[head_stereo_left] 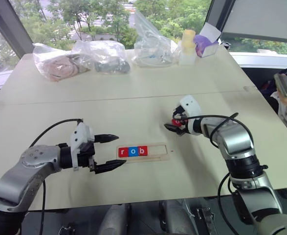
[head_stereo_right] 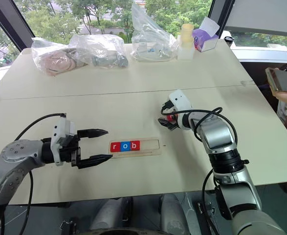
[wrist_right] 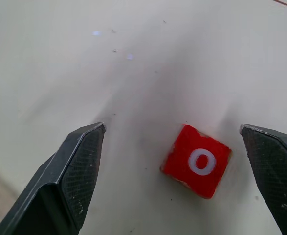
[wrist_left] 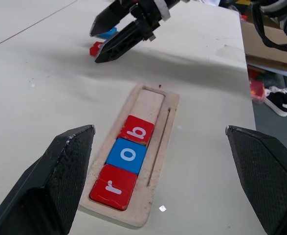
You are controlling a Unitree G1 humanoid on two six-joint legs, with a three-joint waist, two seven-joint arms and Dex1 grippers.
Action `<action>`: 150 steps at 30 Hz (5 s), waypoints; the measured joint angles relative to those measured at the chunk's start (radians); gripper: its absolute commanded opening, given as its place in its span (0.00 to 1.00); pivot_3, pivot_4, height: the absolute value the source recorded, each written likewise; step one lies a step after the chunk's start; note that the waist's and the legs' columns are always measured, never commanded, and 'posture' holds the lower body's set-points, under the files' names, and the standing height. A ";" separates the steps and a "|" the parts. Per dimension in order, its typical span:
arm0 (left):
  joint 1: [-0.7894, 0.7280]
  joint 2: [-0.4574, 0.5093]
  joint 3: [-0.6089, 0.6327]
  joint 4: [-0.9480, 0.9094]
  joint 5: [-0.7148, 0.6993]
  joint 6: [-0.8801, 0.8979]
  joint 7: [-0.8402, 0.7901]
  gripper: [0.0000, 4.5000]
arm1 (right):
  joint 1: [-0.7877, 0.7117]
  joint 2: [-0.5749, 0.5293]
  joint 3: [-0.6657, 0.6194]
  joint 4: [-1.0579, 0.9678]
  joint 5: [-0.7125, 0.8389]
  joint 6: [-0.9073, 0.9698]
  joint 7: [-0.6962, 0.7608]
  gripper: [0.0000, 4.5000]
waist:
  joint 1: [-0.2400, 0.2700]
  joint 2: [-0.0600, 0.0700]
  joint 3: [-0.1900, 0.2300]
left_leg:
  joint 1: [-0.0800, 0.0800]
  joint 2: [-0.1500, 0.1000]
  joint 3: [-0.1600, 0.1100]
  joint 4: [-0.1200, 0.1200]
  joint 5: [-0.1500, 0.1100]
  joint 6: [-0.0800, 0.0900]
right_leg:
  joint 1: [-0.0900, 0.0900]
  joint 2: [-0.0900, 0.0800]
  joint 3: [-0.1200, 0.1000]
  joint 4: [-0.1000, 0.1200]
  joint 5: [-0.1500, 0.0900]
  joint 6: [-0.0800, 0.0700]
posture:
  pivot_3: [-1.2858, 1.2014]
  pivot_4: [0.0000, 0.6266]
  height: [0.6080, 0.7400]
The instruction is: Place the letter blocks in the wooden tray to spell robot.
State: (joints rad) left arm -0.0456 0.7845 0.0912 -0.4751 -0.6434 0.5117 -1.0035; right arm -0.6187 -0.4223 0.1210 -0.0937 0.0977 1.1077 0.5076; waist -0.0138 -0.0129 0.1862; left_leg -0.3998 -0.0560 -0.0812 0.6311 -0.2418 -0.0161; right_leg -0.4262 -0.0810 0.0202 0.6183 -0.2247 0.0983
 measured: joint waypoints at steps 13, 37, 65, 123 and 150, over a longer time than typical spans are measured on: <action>0.000 -0.002 0.000 0.001 0.003 -0.001 -0.008 1.00 | 0.000 0.086 -0.063 -0.003 0.005 0.129 -0.163 0.94 | -0.002 0.000 0.000 | 0.000 0.000 0.000 0.000 0.000 0.000 | 0.000 0.001 0.000 0.001 0.001 0.002 | 0.52 0.24 1.00; 0.030 -0.014 -0.001 0.007 0.021 -0.028 -0.030 1.00 | 0.379 0.014 -0.147 -0.636 0.197 0.472 -0.212 0.25 | 0.002 -0.001 -0.002 | 0.001 0.000 -0.001 0.000 0.000 0.001 | 0.003 0.000 -0.002 -0.001 -0.001 0.000 | 0.52 0.24 1.00; -0.044 -0.022 -0.037 0.049 0.023 -0.031 -0.027 1.00 | 0.245 -0.551 0.144 0.110 0.096 -0.883 0.678 1.00 | -0.002 -0.001 0.001 | 0.006 0.000 0.001 0.000 -0.001 0.002 | 0.009 0.000 -0.001 -0.004 -0.002 0.001 | 0.52 0.24 1.00; 0.088 -0.003 -0.004 0.003 0.024 -0.087 -0.028 1.00 | 0.047 -0.188 0.335 -0.013 -0.068 -0.635 0.666 0.25 | 0.002 0.000 0.001 | 0.007 0.000 0.000 0.000 -0.001 0.001 | 0.010 -0.001 -0.001 -0.004 -0.002 0.001 | 0.52 0.24 1.00; 0.008 -0.014 -0.009 -0.022 0.017 -0.001 0.023 1.00 | -0.081 -0.091 0.040 0.066 -0.036 -0.408 0.323 0.99 | 0.004 0.000 0.001 | 0.007 0.000 -0.001 -0.001 -0.001 0.001 | 0.009 -0.001 -0.001 -0.003 -0.001 0.000 | 0.52 0.24 1.00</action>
State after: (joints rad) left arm -0.0371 0.7705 0.0824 -0.4969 -0.6260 0.5110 -0.9801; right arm -0.7000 -0.5134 0.1613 -0.0280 0.0616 0.7000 0.8304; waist -0.0102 -0.0129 0.1874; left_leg -0.3927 -0.0563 -0.0821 0.6302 -0.2427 -0.0154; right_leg -0.4171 -0.0818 0.0192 0.6152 -0.2260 0.0987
